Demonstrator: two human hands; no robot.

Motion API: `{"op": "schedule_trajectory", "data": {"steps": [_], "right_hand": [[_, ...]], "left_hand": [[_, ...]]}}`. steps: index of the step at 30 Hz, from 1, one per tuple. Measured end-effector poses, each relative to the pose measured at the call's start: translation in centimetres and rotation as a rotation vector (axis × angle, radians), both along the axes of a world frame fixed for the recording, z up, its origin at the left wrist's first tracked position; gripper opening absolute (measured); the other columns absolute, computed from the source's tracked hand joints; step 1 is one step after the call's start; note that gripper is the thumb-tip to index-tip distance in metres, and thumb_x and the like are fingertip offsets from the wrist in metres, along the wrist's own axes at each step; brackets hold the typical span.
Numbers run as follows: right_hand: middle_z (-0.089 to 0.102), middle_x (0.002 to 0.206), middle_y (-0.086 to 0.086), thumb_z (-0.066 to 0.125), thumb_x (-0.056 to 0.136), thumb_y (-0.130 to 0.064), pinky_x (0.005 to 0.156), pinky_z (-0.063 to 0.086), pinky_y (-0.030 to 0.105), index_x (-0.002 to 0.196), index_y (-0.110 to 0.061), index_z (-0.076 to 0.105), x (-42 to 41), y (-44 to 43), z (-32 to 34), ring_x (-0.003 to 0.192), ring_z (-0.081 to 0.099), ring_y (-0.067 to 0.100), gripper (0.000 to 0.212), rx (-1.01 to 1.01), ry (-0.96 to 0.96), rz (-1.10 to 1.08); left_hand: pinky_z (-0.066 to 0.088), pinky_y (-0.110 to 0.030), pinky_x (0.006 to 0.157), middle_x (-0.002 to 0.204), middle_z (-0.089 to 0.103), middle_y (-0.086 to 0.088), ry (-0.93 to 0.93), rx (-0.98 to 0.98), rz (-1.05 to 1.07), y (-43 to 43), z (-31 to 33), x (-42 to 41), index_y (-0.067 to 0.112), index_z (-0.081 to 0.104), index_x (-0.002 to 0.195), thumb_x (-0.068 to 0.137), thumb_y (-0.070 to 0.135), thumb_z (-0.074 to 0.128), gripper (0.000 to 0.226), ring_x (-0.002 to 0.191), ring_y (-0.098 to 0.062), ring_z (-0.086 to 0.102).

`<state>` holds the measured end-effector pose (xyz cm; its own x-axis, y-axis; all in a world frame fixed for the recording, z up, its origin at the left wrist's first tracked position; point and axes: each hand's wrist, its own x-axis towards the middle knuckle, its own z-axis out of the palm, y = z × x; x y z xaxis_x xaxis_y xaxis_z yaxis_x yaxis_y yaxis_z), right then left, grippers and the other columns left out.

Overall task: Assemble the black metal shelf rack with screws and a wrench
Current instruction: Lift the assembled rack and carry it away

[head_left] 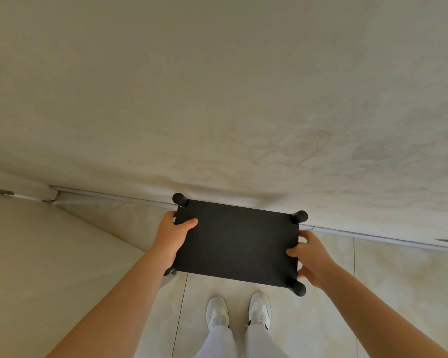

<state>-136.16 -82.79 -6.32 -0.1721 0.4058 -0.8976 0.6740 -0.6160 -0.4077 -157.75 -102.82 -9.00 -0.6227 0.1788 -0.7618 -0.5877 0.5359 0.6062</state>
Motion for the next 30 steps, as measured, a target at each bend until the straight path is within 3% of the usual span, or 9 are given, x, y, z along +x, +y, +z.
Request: {"op": "schedule_trajectory", "data": {"steps": [7,12,17,26,30], "right_hand": [[0.054,0.120,0.012,0.043,0.090,0.016,0.091,0.048,0.067,0.126,-0.021,0.045,-1.9,1.0,0.4,0.113,0.051,0.040,0.052,-0.009,0.032,0.014],[0.052,0.121,0.013,0.042,0.091,0.016,0.097,0.045,0.067,0.127,-0.020,0.044,-3.6,1.1,0.4,0.113,0.051,0.038,0.051,-0.016,0.034,0.040],[0.051,0.119,0.011,0.043,0.092,0.016,0.099,0.044,0.066,0.126,-0.021,0.043,-4.7,0.4,0.0,0.112,0.051,0.038,0.050,-0.023,0.022,0.047],[0.051,0.120,0.012,0.044,0.089,0.020,0.099,0.040,0.071,0.127,-0.020,0.044,-4.8,0.9,-0.5,0.115,0.049,0.040,0.055,-0.033,0.031,0.051],[0.054,0.118,0.009,0.046,0.086,0.021,0.090,0.050,0.058,0.126,-0.016,0.047,-4.8,0.9,-0.5,0.109,0.052,0.035,0.055,-0.005,0.033,0.048]], "left_hand": [[0.048,-0.038,0.070,0.105,0.064,-0.005,-0.014,-0.009,0.054,-0.1,-0.6,-1.2,0.022,0.051,0.117,0.090,0.023,0.073,0.035,0.093,-0.025,0.063],[0.044,-0.034,0.063,0.103,0.063,-0.003,-0.007,-0.019,0.089,-0.7,-0.8,-2.3,0.022,0.051,0.115,0.090,0.023,0.073,0.034,0.090,-0.022,0.061],[0.046,-0.044,0.078,0.104,0.063,-0.003,0.007,-0.033,0.075,-1.5,-1.0,-3.5,0.022,0.051,0.116,0.090,0.024,0.073,0.034,0.092,-0.022,0.060],[0.048,-0.047,0.083,0.106,0.064,-0.005,0.009,-0.016,0.080,-1.3,-0.9,-3.4,0.021,0.051,0.114,0.091,0.024,0.072,0.032,0.095,-0.025,0.062],[0.048,-0.044,0.081,0.107,0.063,-0.004,0.048,-0.034,0.023,-1.5,-0.6,-3.4,0.021,0.051,0.115,0.091,0.027,0.071,0.032,0.093,-0.023,0.061]]}}
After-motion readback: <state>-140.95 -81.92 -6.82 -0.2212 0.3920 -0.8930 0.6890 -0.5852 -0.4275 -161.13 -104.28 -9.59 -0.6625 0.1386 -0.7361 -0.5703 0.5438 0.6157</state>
